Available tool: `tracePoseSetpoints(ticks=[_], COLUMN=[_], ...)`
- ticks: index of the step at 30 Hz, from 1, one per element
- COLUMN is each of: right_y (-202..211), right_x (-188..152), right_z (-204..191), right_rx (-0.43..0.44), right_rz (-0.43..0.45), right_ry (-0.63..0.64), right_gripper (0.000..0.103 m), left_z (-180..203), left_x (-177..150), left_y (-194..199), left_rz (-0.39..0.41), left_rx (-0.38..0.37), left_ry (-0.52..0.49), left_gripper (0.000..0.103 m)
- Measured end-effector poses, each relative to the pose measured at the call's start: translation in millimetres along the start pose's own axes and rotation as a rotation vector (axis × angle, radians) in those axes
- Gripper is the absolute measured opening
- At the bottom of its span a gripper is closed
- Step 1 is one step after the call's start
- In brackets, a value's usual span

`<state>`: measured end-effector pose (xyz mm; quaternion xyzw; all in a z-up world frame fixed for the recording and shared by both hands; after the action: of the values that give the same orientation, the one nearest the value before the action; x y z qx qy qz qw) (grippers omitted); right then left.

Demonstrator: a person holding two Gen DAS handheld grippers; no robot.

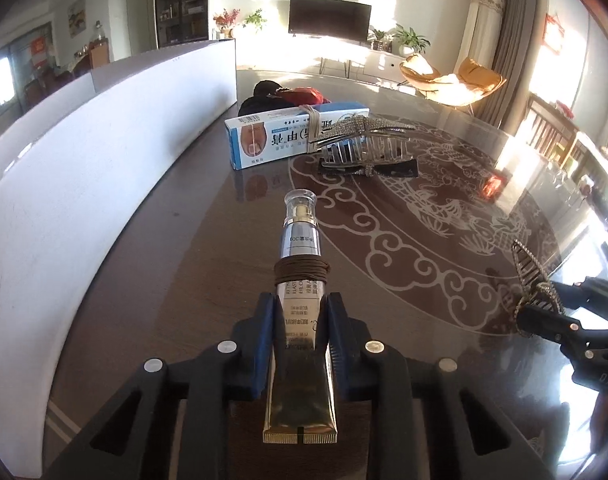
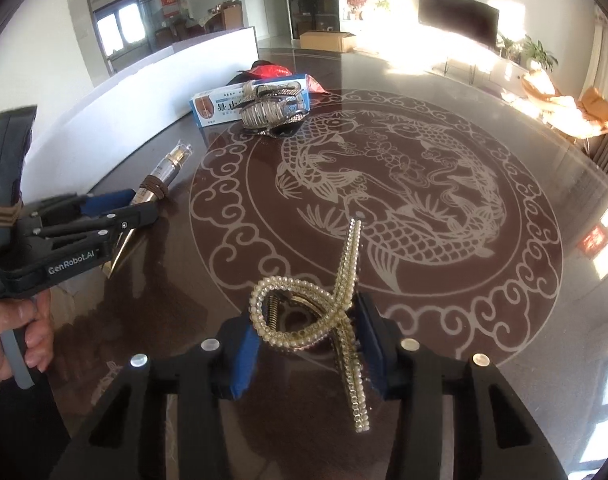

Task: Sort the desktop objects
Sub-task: 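Lift the pearl clip with the right tool while the left tool holds the gold tube, then carry the tube with the left tool while the right tool carries the clip, release both into tray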

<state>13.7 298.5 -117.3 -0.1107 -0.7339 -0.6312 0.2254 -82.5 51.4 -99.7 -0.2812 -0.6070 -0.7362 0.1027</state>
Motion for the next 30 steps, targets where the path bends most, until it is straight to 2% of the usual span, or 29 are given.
tracePoseSetpoints(ticks=[3, 5, 9, 12, 16, 19, 22, 24, 27, 30], right_y=[24, 39, 63, 72, 88, 89, 85, 76, 50, 8], right_x=[-3, -2, 9, 23, 81, 124, 168, 195, 226, 245], right_z=[-2, -6, -14, -23, -73, -119, -175, -213, -270, -315], right_rx=[0.025, 0.031, 0.038, 0.056, 0.120, 0.177, 0.250, 0.300, 0.360, 0.385], right_rz=[0.030, 0.054, 0.081, 0.100, 0.162, 0.198, 0.227, 0.234, 0.213, 0.150], right_ry=[-0.019, 0.000, 0.044, 0.066, 0.155, 0.207, 0.243, 0.258, 0.289, 0.320], right_gripper=[0.046, 0.046, 0.046, 0.046, 0.046, 0.046, 0.046, 0.046, 0.046, 0.046], left_z=[-7, -12, -18, -26, -69, -122, -181, -215, -248, -267], left_x=[5, 4, 6, 19, 50, 68, 72, 67, 57, 46], left_y=[30, 46, 71, 100, 152, 186, 191, 178, 151, 124], left_rz=[0.098, 0.133, 0.164, 0.201, 0.285, 0.333, 0.325, 0.287, 0.213, 0.137], left_rx=[-0.060, -0.099, -0.111, -0.095, -0.069, 0.003, 0.073, 0.088, 0.106, 0.114], left_ry=[0.049, 0.091, 0.138, 0.155, 0.246, 0.328, 0.444, 0.519, 0.580, 0.618], left_gripper=[0.026, 0.026, 0.026, 0.026, 0.026, 0.026, 0.026, 0.026, 0.026, 0.026])
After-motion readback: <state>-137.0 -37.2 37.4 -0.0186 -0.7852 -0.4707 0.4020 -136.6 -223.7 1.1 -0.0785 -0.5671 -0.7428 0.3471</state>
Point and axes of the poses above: each gripper's, at about its wrist camera, not at the fingertips, and y roughly against the way its jaws point, z to its right, x to its top, the point moved 8 cm from there along -y, roughly the way its jaws point, and after that the axes turned 7 degrees about -z, right-handed, at the moved point
